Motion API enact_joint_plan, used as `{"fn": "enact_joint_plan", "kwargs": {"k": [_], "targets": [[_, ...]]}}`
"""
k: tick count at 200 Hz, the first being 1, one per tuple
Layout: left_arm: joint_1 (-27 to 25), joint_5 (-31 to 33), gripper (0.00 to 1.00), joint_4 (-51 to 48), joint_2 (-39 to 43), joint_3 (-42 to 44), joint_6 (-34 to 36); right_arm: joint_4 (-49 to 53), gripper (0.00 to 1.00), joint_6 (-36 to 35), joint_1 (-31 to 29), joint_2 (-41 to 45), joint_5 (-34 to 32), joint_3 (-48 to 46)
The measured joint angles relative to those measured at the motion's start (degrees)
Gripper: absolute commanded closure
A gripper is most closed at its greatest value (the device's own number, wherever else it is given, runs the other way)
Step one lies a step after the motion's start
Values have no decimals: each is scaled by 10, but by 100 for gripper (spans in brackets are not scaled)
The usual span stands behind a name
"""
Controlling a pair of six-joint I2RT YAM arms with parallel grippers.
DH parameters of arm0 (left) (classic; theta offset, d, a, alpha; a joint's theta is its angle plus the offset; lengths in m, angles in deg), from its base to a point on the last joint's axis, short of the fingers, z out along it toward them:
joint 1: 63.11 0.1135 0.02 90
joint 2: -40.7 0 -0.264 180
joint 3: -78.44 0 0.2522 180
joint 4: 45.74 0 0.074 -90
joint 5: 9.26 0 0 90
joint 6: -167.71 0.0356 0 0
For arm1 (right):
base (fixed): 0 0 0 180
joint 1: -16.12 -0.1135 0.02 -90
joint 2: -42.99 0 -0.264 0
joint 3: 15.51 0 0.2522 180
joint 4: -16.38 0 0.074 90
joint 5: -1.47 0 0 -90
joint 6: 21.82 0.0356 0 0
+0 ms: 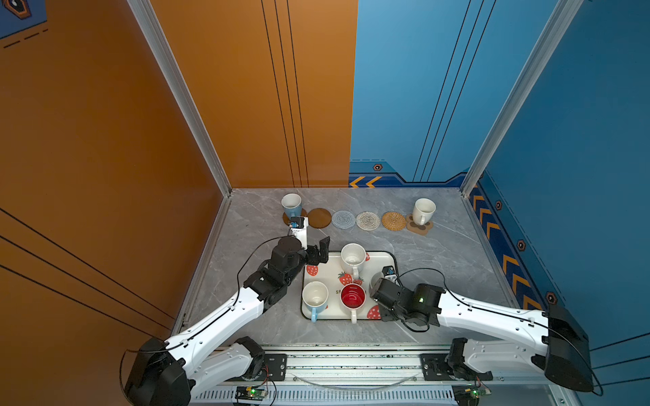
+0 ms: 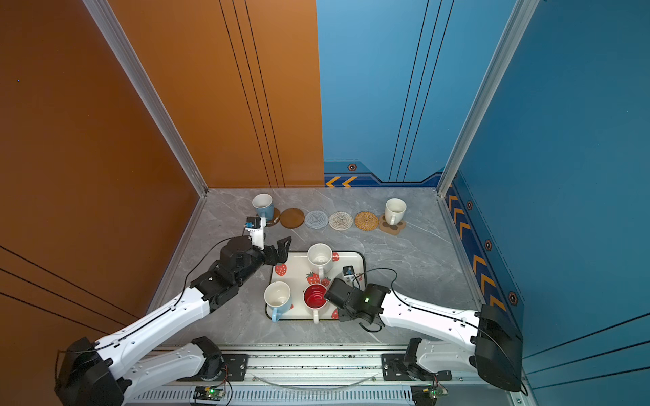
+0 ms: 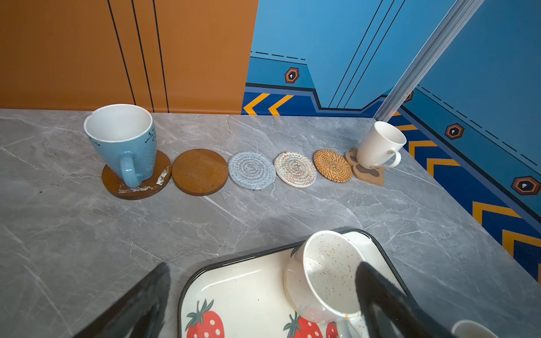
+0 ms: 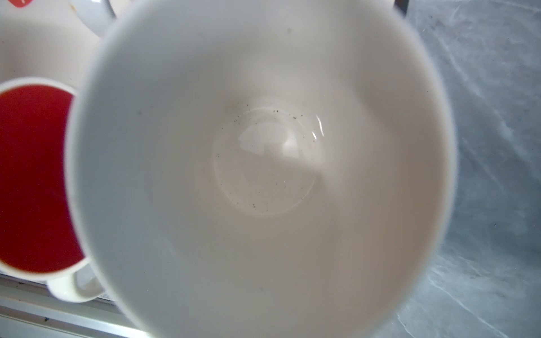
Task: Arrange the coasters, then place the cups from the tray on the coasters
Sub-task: 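Lift the lavender mug with the right gripper toward the woven rattan coaster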
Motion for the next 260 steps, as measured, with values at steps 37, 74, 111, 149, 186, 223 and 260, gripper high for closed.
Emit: {"fn": "enact_joint_plan", "kwargs": {"k": [37,74,111,149,186,223,260], "targets": [[5,0,1,0,0,1,0,11,100,-37,41,0,2,29],[8,0,1,0,2,2,0,16,100,-71,88,0,3,56],[11,0,1,0,3,2,0,17,100,-109,131,0,3,84],[12,0,1,0,3,3,0,17,100,-149,182,-4,6,113],[17,0,1,0,3,10,-2,15,100,-189,238,-33,16,149],[22,0,2,0,5,13,-2,-1,100,-226,288,-82,23,184],[29,0,2,0,12,18,-2,-20,100,-253,330,-135,37,234]]}}
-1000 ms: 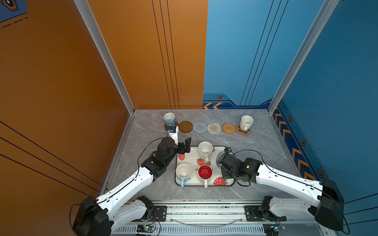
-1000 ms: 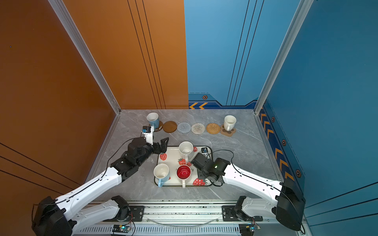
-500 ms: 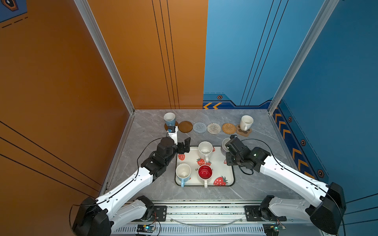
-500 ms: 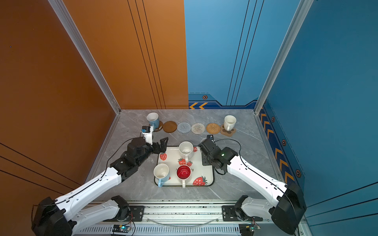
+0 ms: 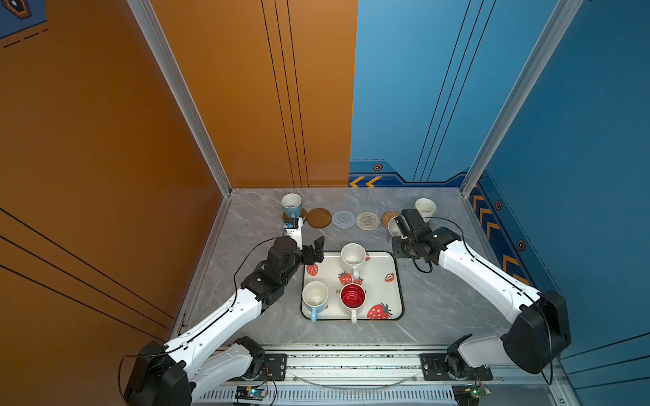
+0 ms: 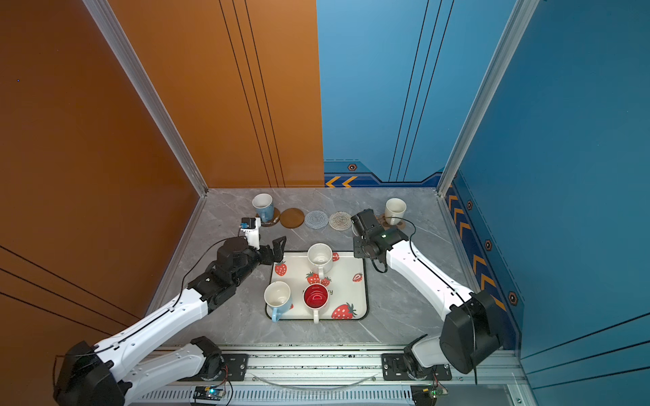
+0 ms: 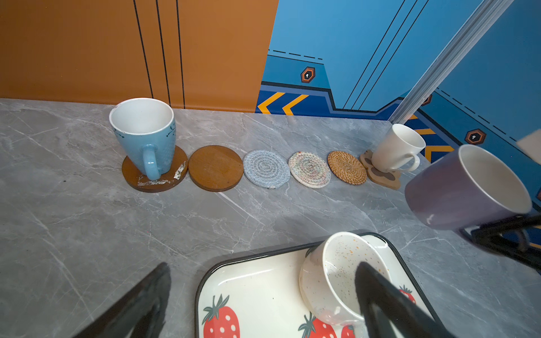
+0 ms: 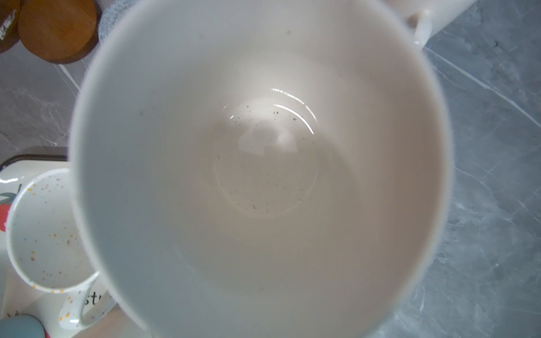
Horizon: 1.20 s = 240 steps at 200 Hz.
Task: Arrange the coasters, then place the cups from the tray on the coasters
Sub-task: 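Lift the lavender mug with the right gripper toward the woven rattan coaster, then lower the lavender mug onto the rattan coaster and open the right gripper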
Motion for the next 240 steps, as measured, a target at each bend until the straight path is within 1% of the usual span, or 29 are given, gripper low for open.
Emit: {"fn": "enact_joint_plan", "kwargs": {"k": [59,111,174,240], "targets": [[5,-8,2,-1,2,3,-6,-33,100,-21,44,-64,41,73],[7,-13,2,-2,4,3,-9,-43,100,-27,89,-167,90,145],[8,-13,2,-9,8,3,-9,-45,100,-41,110,-260,98,229],[15,-13,2,-10,8,3,-9,-33,100,-50,125,-323,107,276]]}}
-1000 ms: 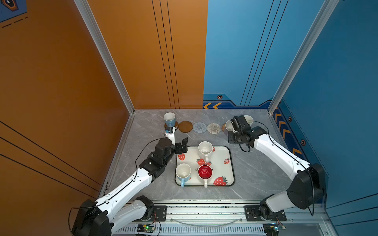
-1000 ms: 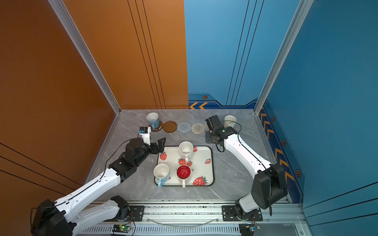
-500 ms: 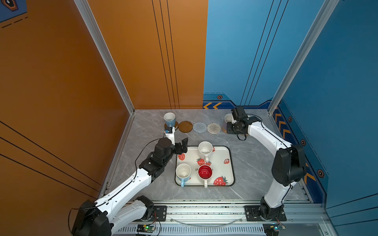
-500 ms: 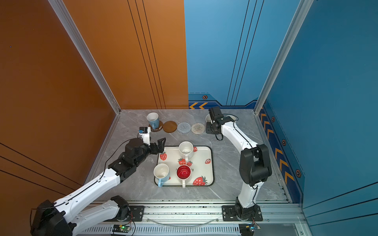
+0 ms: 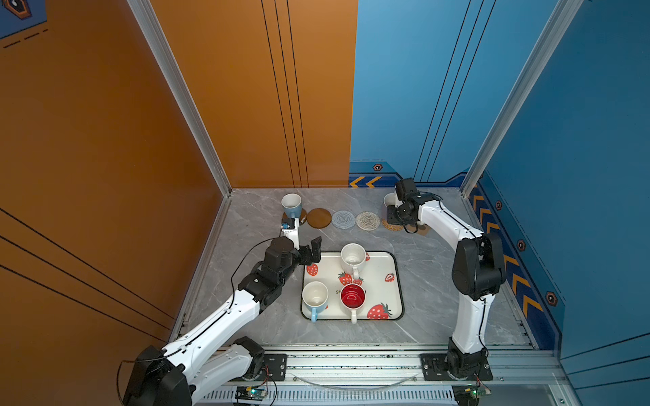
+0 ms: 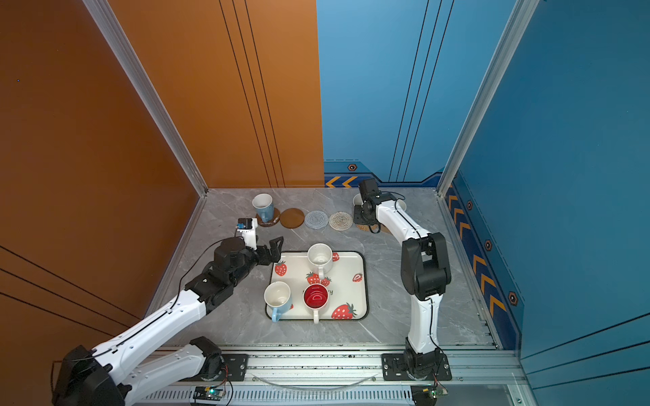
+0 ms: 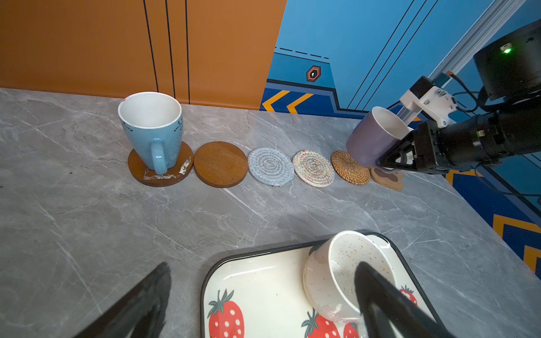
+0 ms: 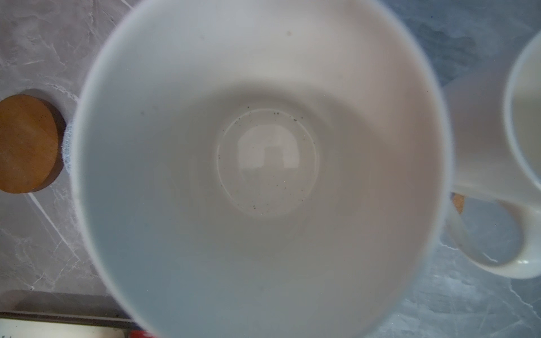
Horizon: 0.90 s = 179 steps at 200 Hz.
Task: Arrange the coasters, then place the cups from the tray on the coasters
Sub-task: 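Lower the lavender mug onto the rattan coaster and open the right gripper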
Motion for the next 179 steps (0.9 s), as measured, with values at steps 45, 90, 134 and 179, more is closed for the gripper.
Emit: {"fn": "enact_joint_plan", "kwargs": {"k": [45,90,134,179], "targets": [[4,-1,2,0,-11,0,0,5,100,0,10,-16,0,4],[6,-3,2,0,-19,0,0,7,100,0,21,-23,0,6],[7,-4,2,0,-19,0,0,9,100,0,25,-29,0,14],[7,-4,2,0,-19,0,0,9,100,0,26,-58,2,22]]}}
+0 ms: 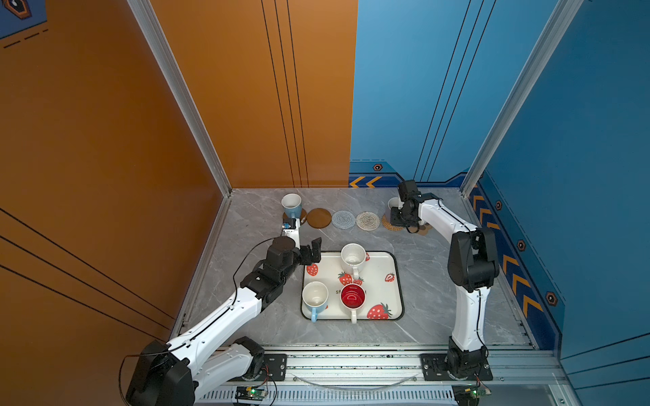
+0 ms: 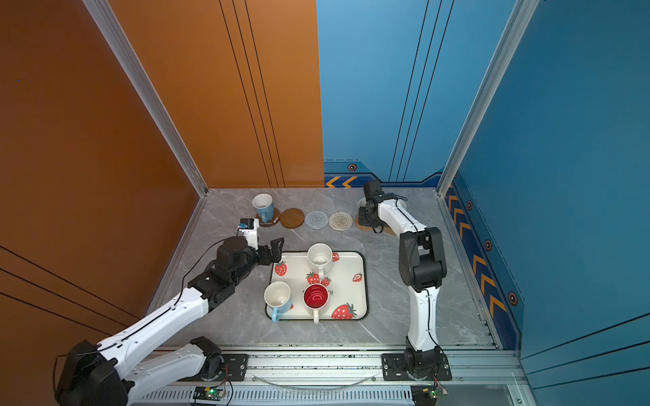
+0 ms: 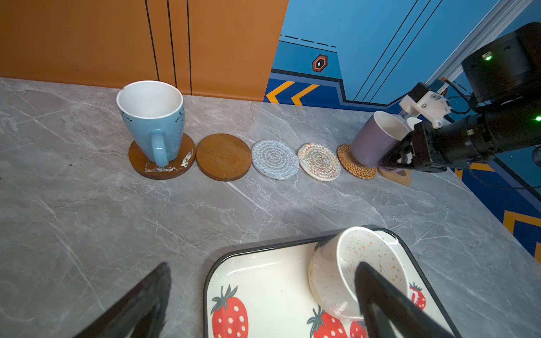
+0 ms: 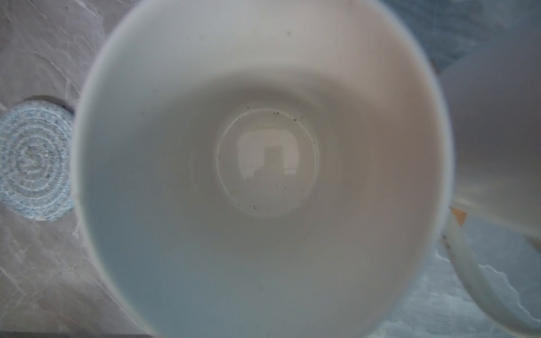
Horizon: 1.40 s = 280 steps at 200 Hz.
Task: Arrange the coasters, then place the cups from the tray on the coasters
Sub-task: 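Lower the lavender mug onto the rattan coaster and open the right gripper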
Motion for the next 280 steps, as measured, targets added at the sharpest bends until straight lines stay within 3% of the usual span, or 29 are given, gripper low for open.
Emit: {"fn": "enact_joint_plan", "kwargs": {"k": [280], "targets": [[4,-2,2,0,-10,0,0,0,100,0,4,-17,9,2]]}}
